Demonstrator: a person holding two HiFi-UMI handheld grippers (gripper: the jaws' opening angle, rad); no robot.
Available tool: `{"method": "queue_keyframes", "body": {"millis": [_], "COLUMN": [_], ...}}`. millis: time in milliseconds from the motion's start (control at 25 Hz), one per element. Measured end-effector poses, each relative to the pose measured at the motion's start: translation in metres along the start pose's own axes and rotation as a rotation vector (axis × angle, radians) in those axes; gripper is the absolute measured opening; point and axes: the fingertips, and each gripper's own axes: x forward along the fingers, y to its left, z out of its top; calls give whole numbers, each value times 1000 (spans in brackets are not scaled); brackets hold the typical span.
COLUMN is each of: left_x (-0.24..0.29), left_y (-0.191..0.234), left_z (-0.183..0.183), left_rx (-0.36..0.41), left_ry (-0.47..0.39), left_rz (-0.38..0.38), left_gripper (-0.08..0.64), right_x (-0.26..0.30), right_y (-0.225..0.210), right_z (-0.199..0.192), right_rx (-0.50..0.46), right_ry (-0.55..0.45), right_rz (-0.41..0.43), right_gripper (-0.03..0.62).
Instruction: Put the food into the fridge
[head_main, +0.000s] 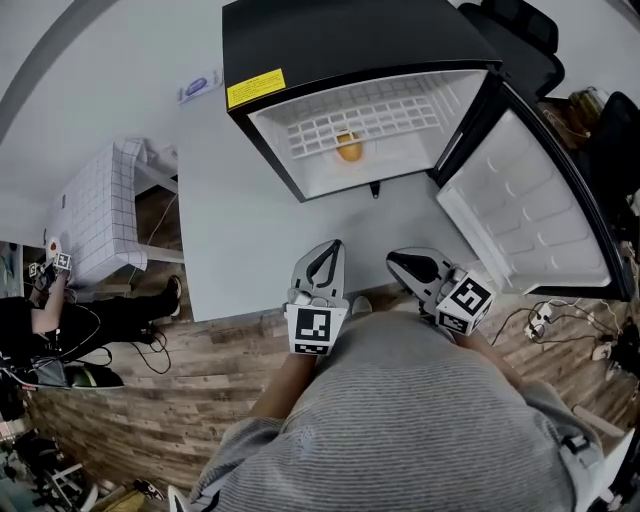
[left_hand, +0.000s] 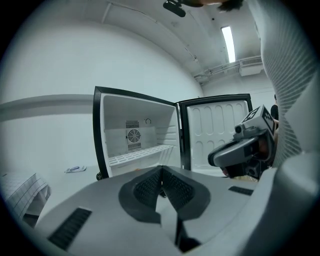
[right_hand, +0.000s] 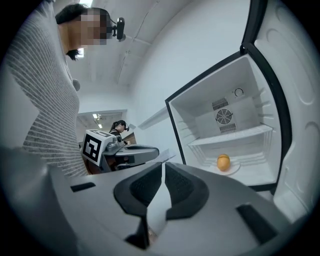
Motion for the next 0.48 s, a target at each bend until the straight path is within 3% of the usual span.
{"method": "queue_keyframes", "body": {"millis": [480], "left_x": [-15], "left_y": [-3], "left_z": [0], "left_rx": [-75], "left_ry": [-47], "left_rz": [-54], "left_gripper": [11], "right_x": [18], "right_y": [12], "right_z": [6], "right_rx": [-18], "right_ry": [-10], "right_rz": [15], "right_gripper": [14]}}
